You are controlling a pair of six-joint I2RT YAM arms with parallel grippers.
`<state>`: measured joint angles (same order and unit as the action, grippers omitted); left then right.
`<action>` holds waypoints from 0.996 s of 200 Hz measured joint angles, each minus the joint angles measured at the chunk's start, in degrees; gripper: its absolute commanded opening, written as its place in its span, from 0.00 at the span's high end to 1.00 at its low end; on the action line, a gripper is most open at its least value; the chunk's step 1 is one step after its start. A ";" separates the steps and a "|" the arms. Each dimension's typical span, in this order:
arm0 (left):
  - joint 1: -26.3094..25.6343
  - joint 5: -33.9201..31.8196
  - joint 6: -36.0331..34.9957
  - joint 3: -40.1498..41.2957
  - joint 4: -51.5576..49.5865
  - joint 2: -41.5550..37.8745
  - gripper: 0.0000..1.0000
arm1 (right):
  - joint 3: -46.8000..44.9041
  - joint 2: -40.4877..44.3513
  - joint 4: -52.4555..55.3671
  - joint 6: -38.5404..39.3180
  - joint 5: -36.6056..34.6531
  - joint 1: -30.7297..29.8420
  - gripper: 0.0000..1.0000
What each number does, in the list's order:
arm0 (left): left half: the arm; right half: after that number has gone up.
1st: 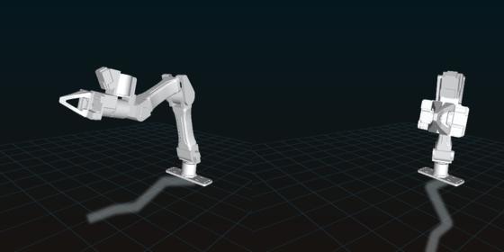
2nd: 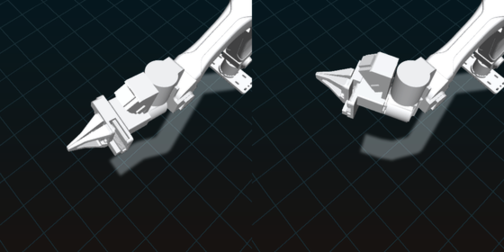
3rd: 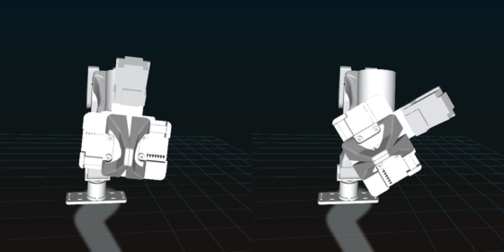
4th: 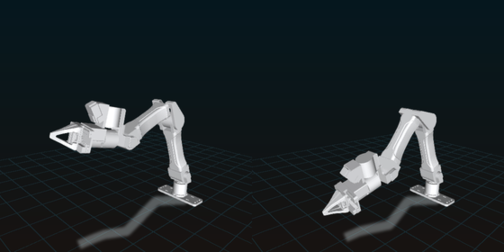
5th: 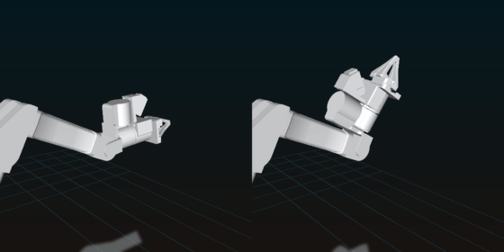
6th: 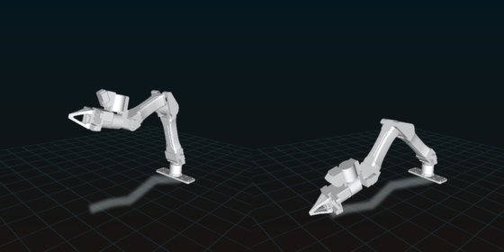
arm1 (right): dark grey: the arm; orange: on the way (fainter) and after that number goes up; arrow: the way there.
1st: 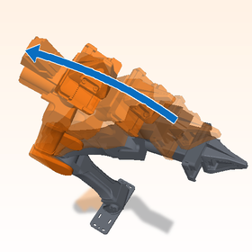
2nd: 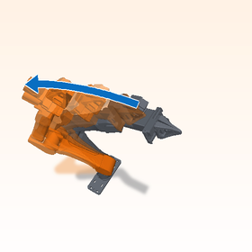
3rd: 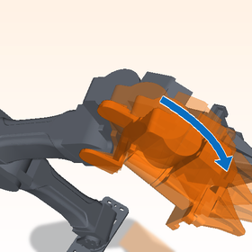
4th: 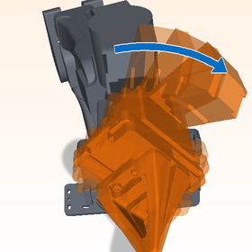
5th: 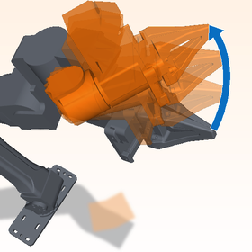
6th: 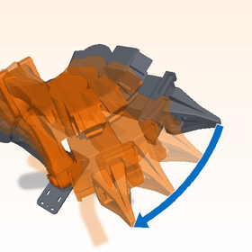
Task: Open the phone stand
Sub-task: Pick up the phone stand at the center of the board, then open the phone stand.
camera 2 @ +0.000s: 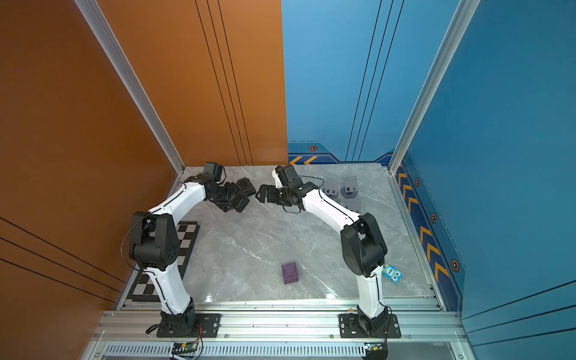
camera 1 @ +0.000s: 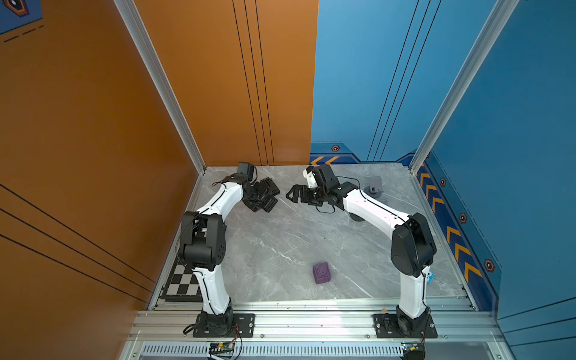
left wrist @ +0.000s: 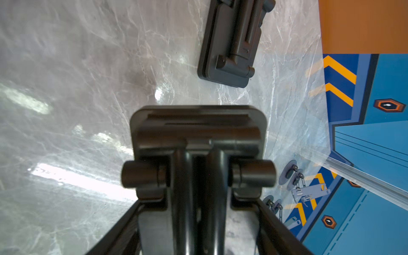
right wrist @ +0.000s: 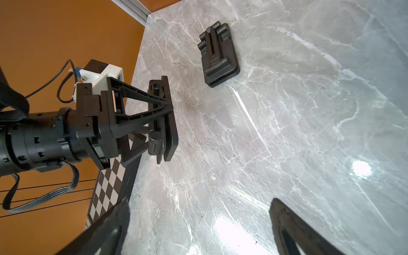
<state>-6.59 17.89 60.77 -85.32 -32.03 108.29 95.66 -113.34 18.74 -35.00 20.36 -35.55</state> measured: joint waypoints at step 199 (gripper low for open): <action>-1.75 19.26 18.21 16.00 29.59 -3.28 0.66 | -2.62 -4.48 -4.11 4.98 0.48 -0.57 0.38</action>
<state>-8.34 37.15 78.98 -69.32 -2.44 105.01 93.03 -117.82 14.63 -30.02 20.84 -36.12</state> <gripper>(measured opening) 0.738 0.618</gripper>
